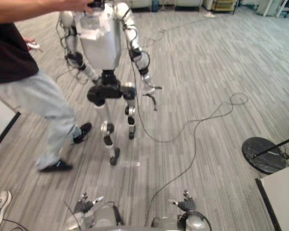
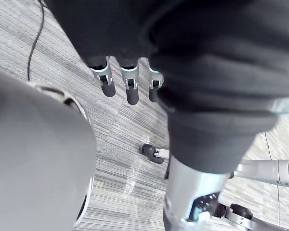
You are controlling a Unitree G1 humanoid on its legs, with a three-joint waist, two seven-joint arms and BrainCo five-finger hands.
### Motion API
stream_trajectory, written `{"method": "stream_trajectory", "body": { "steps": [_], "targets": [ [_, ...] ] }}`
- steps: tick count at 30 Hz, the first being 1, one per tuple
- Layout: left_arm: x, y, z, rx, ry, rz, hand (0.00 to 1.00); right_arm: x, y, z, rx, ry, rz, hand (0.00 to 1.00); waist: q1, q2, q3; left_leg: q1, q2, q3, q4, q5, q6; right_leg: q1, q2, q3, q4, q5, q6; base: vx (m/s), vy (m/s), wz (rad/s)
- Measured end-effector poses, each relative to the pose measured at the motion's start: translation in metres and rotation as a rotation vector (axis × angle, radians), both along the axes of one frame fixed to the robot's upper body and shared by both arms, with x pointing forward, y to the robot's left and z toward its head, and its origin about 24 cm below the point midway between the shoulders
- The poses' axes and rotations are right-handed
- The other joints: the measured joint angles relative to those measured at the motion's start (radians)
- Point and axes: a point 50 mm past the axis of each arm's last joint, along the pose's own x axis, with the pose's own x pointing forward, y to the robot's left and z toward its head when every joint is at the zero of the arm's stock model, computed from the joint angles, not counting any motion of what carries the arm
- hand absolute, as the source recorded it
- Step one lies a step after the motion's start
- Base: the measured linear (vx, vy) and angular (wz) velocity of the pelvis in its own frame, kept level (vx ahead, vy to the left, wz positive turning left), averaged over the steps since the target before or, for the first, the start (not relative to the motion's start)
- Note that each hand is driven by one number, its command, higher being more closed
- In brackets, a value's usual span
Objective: Organize washtable
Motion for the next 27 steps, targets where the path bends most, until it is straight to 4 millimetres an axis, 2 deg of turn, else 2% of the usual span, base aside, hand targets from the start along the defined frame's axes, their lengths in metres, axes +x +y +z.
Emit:
{"method": "stream_trajectory", "body": {
  "steps": [2,3,4,5,6,7,8,9,11,12,13,16,17,18,19,20,21,23,27],
  "targets": [
    [0.0,-0.001,0.0,-0.002,0.001,0.0,0.0,-0.003,0.0,-0.001,-0.007,0.01,-0.004,0.0,0.0,0.004,0.0,0.004,-0.035,-0.052,-0.172,0.038,-0.015,0.031,-0.002,0.015,-0.033,-0.01,0.019,0.29,0.153,-0.27],
    [0.0,-0.002,-0.001,-0.007,0.004,0.0,0.0,-0.005,-0.001,-0.003,-0.009,0.03,-0.005,0.0,0.002,0.009,-0.001,-0.001,-0.039,-0.065,-0.207,0.046,-0.015,0.063,-0.002,0.021,-0.051,-0.025,0.043,0.36,0.278,-0.31],
    [0.0,-0.002,-0.001,-0.008,0.005,-0.003,0.0,-0.006,-0.001,-0.004,-0.01,0.033,-0.005,0.0,0.005,0.008,-0.002,0.005,-0.042,-0.067,-0.202,0.085,0.009,0.082,-0.007,0.029,-0.055,-0.035,0.06,0.45,0.377,-0.41],
    [-0.001,-0.001,-0.001,-0.006,0.012,-0.013,0.0,-0.008,0.001,-0.005,-0.004,0.037,-0.004,0.0,0.007,0.002,-0.014,0.024,-0.062,-0.061,-0.197,0.172,0.049,0.107,-0.03,0.048,-0.051,-0.061,0.096,0.5,0.398,-0.41],
    [-0.002,0.001,-0.002,-0.001,0.022,-0.028,0.0,-0.009,0.003,-0.005,0.002,0.041,-0.007,0.0,0.002,-0.018,-0.025,0.039,-0.105,-0.061,-0.187,0.202,0.119,0.112,-0.079,0.056,0.006,-0.094,0.137,0.35,0.266,-0.34],
    [-0.001,0.001,-0.002,0.001,0.025,-0.033,0.0,-0.009,0.003,-0.005,0.002,0.041,-0.007,0.0,0.0,-0.023,-0.025,0.05,-0.115,-0.059,-0.185,0.193,0.131,0.105,-0.089,0.056,0.034,-0.099,0.144,0.44,0.329,-0.18],
    [-0.001,0.0,-0.004,0.003,0.04,-0.06,0.0,-0.007,0.003,-0.005,0.005,0.034,-0.009,0.0,-0.003,-0.021,-0.025,0.094,-0.14,-0.056,-0.198,0.174,0.16,0.044,-0.123,0.062,0.208,-0.103,0.152,0.41,0.343,0.0],
    [-0.001,0.0,-0.005,0.005,0.051,-0.072,0.0,-0.004,0.002,-0.004,0.003,0.027,-0.01,0.0,-0.004,-0.024,-0.023,0.156,-0.164,-0.053,-0.224,0.162,0.177,-0.044,-0.159,0.066,0.46,-0.086,0.171,0.49,0.405,0.07],
    [-0.001,0.002,-0.006,0.018,0.072,-0.107,0.0,-0.003,0.003,-0.003,0.004,0.024,-0.005,0.0,-0.006,-0.026,-0.014,0.231,-0.19,-0.053,-0.234,0.124,0.202,-0.134,-0.208,0.067,0.739,-0.081,0.168,0.37,0.276,0.29],
    [-0.003,0.002,-0.006,0.02,0.076,-0.115,0.0,-0.002,0.004,-0.003,0.001,0.022,0.006,0.0,-0.004,-0.029,-0.017,0.27,-0.193,-0.061,-0.244,0.099,0.203,-0.186,-0.219,0.041,0.81,-0.091,0.158,0.33,0.218,0.29],
    [-0.003,0.002,-0.006,0.022,0.077,-0.117,0.0,-0.001,0.004,-0.003,0.0,0.018,0.013,0.0,-0.004,-0.029,-0.017,0.29,-0.193,-0.063,-0.256,0.093,0.202,-0.208,-0.217,0.034,0.815,-0.098,0.149,0.3,0.166,0.16],
    [-0.004,0.001,-0.007,0.025,0.091,-0.139,0.0,0.009,0.004,0.0,-0.002,-0.004,0.019,0.0,-0.027,-0.028,-0.016,0.335,-0.188,-0.082,-0.293,0.084,0.193,-0.319,-0.179,-0.009,0.657,-0.139,0.136,0.35,0.079,0.17],
    [-0.006,0.0,-0.008,0.022,0.102,-0.141,0.0,0.01,0.004,0.0,-0.002,-0.004,0.019,0.0,-0.042,-0.025,-0.015,0.34,-0.178,-0.1,-0.289,0.079,0.185,-0.316,-0.133,-0.001,0.483,-0.132,0.125,0.35,-0.016,0.33],
    [-0.007,0.001,-0.008,0.024,0.106,-0.141,0.0,0.009,0.005,0.0,0.0,-0.002,0.019,0.0,-0.045,-0.027,-0.017,0.344,-0.179,-0.111,-0.284,0.071,0.172,-0.299,-0.108,0.008,0.377,-0.109,0.113,0.35,-0.028,0.42],
    [-0.007,0.005,-0.008,0.036,0.107,-0.143,0.0,0.005,0.008,-0.002,0.008,0.01,0.015,0.0,-0.038,-0.051,-0.021,0.365,-0.202,-0.124,-0.276,0.048,0.14,-0.274,-0.099,0.023,0.213,0.037,0.06,0.44,-0.078,0.32],
    [-0.005,0.004,-0.008,0.033,0.108,-0.141,0.0,0.003,0.009,-0.003,0.016,0.019,0.008,0.0,-0.03,-0.057,-0.021,0.397,-0.211,-0.139,-0.256,0.009,0.125,-0.246,-0.109,0.015,0.203,0.061,0.055,0.3,-0.061,0.2],
    [-0.008,0.0,-0.009,0.021,0.109,-0.131,0.0,0.002,0.006,-0.004,0.009,0.026,0.008,0.0,-0.027,-0.034,-0.029,0.4,-0.19,-0.136,-0.247,0.002,0.119,-0.231,-0.094,0.017,0.192,0.065,0.049,0.41,-0.089,0.07],
    [-0.014,-0.01,-0.012,-0.015,0.118,-0.102,0.0,-0.002,-0.002,-0.004,-0.012,0.038,0.002,0.0,-0.029,0.01,-0.049,0.424,-0.155,-0.138,-0.235,-0.021,0.082,-0.155,-0.055,0.012,0.094,0.067,0.047,0.32,-0.066,-0.03],
    [-0.015,-0.014,-0.012,-0.017,0.121,-0.118,0.0,-0.005,-0.006,-0.005,-0.016,0.046,-0.025,0.0,-0.034,0.019,-0.051,0.449,-0.128,-0.14,-0.255,-0.021,0.082,-0.1,-0.017,0.01,0.017,0.08,0.037,0.13,-0.046,-0.06]
  ]
}}
